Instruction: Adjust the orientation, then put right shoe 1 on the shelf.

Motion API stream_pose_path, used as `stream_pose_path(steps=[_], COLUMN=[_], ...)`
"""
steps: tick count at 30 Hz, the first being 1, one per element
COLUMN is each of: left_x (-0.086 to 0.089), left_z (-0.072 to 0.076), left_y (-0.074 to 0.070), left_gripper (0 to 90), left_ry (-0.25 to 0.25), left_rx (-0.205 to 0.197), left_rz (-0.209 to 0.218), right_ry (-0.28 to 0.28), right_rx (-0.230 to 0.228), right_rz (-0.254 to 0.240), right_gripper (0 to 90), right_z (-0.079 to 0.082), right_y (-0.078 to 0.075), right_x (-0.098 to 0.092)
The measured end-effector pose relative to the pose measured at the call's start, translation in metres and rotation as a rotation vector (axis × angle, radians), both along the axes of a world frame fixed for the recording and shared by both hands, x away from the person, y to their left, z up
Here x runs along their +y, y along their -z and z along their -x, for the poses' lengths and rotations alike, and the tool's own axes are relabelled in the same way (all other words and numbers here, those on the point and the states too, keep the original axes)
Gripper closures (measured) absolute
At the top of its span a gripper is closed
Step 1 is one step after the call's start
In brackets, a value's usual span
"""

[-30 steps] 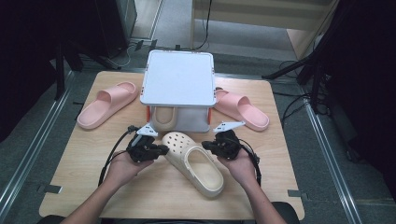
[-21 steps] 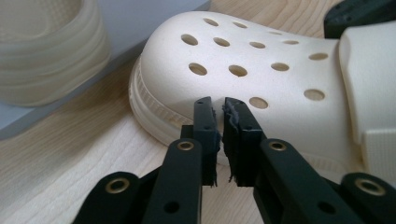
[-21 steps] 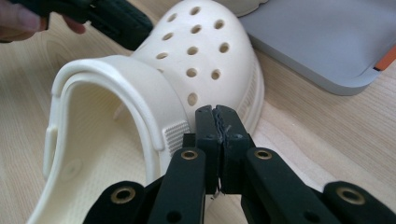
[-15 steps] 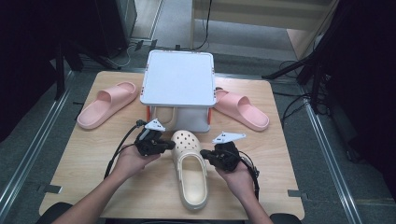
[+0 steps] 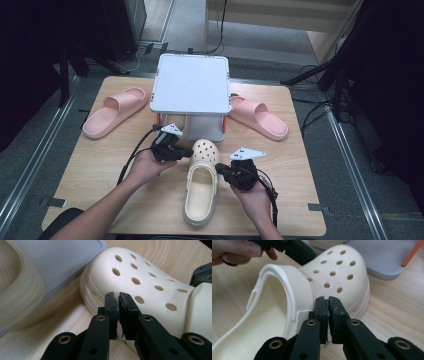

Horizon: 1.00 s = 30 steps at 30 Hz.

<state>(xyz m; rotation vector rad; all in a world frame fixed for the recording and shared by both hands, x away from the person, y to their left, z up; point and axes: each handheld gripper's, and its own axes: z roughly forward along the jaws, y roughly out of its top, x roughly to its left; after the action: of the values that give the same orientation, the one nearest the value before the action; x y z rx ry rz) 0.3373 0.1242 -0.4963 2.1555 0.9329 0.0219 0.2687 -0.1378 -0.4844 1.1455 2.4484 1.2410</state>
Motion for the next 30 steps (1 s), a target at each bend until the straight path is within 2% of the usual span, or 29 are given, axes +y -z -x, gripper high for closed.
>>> stream_pose_path(steps=[1, 2, 4, 5, 8, 10, 13, 15, 20, 22, 24, 25, 26, 28, 30], left_x=[0.001, 0.004, 0.007, 0.010, 0.016, 0.020, 0.026, 0.031, 0.039, 0.042, 0.047, 0.047, 0.050, 0.052, 0.057], left_z=[-0.001, -0.001, -0.001, 0.000, 0.001, 0.000, -0.001, -0.002, -0.008, -0.012, -0.018, -0.018, -0.023, -0.025, -0.033], left_y=[-0.002, -0.007, -0.012, -0.019, -0.030, -0.039, -0.054, -0.063, -0.082, -0.089, -0.098, -0.098, -0.105, -0.109, -0.120], left_gripper=[82.8, 82.0, 81.4, 77.7, 76.0, 71.5, 69.4, 70.0, 72.1, 73.9, 76.4, 77.4, 79.2, 79.5, 79.7], left_ry=[0.004, 0.005, 0.001, -0.006, -0.005, -0.005, -0.002, -0.008, -0.016, -0.023, -0.031, -0.031, -0.030, -0.030, -0.044], left_rx=[0.008, -0.002, -0.006, -0.005, -0.018, -0.015, -0.019, -0.025, -0.050, -0.055, -0.066, -0.066, -0.078, -0.078, -0.084], left_rz=[-0.006, 0.005, 0.014, 0.038, 0.040, 0.044, 0.042, 0.055, 0.047, 0.047, 0.058, 0.058, 0.065, 0.071, 0.081], right_ry=[0.002, 0.025, 0.033, 0.044, 0.042, 0.036, 0.028, 0.029, 0.044, 0.053, 0.059, 0.059, 0.072, 0.075, 0.087], right_rx=[-0.006, -0.018, -0.018, -0.021, -0.018, -0.025, -0.028, -0.015, 0.018, 0.036, 0.032, 0.032, 0.029, 0.031, 0.040], right_rz=[-0.006, -0.034, -0.047, -0.092, -0.108, -0.092, -0.075, -0.063, -0.040, -0.047, -0.031, -0.031, -0.027, -0.028, -0.030], right_gripper=[85.4, 81.1, 79.7, 73.8, 67.4, 62.7, 57.5, 52.7, 48.6, 47.7, 47.0, 47.0, 46.5, 46.2, 45.3], right_z=[0.001, 0.003, 0.005, 0.009, 0.013, 0.017, 0.022, 0.024, 0.025, 0.025, 0.025, 0.025, 0.025, 0.024, 0.023], right_y=[-0.002, -0.008, -0.010, -0.016, -0.019, -0.020, -0.019, -0.016, -0.008, -0.005, -0.003, -0.003, -0.001, -0.001, 0.001], right_x=[-0.001, -0.005, -0.007, -0.011, -0.012, -0.010, -0.004, 0.001, 0.005, 0.006, 0.008, 0.008, 0.009, 0.009, 0.011])
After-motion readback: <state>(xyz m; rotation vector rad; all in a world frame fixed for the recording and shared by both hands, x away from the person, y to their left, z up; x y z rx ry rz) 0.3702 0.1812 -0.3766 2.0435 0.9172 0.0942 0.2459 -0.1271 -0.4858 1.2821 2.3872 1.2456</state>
